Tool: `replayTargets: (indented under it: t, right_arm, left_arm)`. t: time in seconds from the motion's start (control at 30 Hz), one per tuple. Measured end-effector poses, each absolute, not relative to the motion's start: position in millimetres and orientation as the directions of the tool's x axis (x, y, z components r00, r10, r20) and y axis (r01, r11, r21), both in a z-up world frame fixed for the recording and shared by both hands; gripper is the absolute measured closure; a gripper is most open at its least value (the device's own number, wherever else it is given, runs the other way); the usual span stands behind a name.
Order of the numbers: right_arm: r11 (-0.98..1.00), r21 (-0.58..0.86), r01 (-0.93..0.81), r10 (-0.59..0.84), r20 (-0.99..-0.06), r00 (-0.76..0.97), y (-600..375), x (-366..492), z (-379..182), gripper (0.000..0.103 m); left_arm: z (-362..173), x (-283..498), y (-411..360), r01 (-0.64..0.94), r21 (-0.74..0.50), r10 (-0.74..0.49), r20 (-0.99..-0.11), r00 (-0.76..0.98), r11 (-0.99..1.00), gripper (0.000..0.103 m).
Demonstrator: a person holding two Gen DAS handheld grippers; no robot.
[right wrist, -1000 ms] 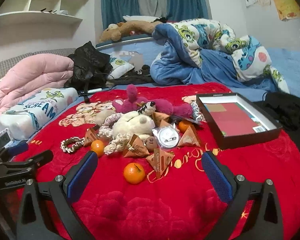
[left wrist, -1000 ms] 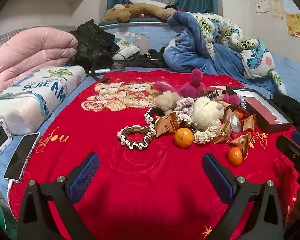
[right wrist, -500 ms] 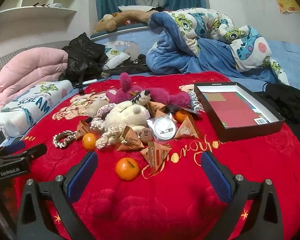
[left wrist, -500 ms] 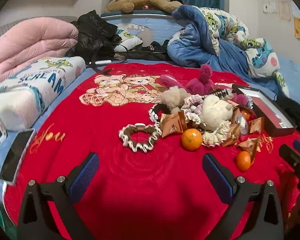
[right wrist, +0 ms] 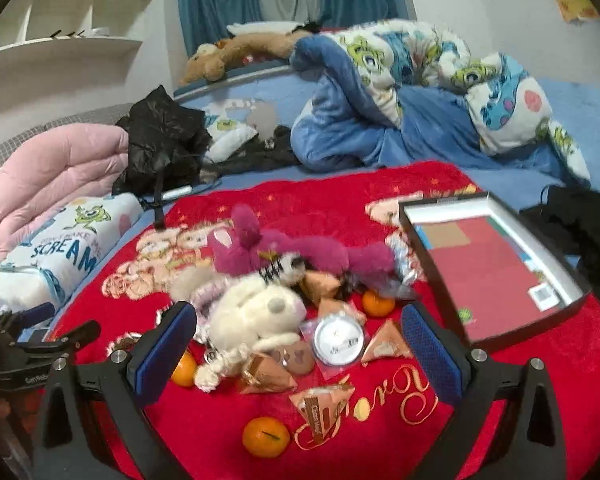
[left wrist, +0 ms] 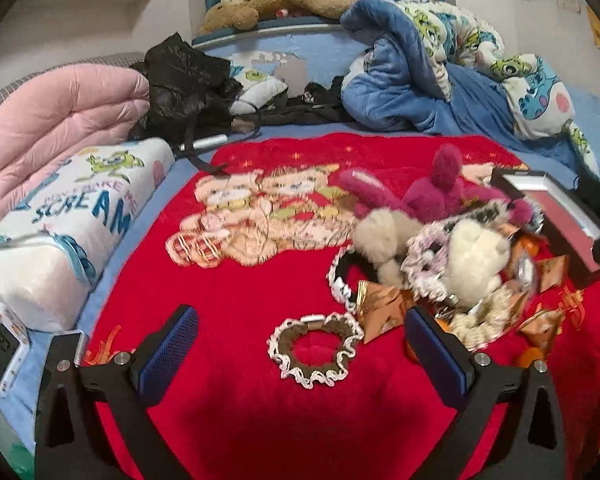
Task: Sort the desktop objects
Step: 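Grasp the brown lace-trimmed scrunchie with left tool while right tool grasps Choco Magic packet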
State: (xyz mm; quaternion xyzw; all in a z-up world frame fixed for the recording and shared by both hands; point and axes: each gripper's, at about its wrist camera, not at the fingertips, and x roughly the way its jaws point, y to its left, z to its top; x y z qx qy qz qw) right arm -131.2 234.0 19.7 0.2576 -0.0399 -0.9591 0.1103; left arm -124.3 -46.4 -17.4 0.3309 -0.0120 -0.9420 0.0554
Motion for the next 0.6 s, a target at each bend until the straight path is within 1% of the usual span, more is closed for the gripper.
replayTargets:
  t: [0.1,0.2,0.23,0.5,0.6]
  right_arm:
    - [-0.976,0.130,0.175,-0.218,-0.540,-0.813,238,-139,-5,0.001]
    - [-0.967,0.194,0.163,-0.246,-0.572,-0.782,246,-144,-20,0.012]
    - [-0.966,0.206,0.155,-0.249,-0.585,-0.772,247,-147,-24,0.014]
    - [-0.971,0.152,0.186,-0.240,-0.640,-0.730,233,-143,-43,0.014]
    - [-0.975,0.135,0.178,-0.222,-0.663,-0.715,232,-145,-49,0.013]
  left_arm:
    - [-35,-133,-49,0.129,0.049,-0.130,-0.653,-0.746,-0.990,0.000]
    - [-45,-136,-51,0.166,0.037,-0.149,-0.659,-0.737,-0.985,0.000]
    - [-48,-136,-52,0.174,0.039,-0.156,-0.661,-0.734,-0.984,0.000]
    - [-66,-148,-70,0.209,0.072,-0.199,-0.695,-0.691,-0.975,0.000]
    - [-77,-158,-79,0.205,0.038,-0.167,-0.730,-0.663,-0.978,0.000]
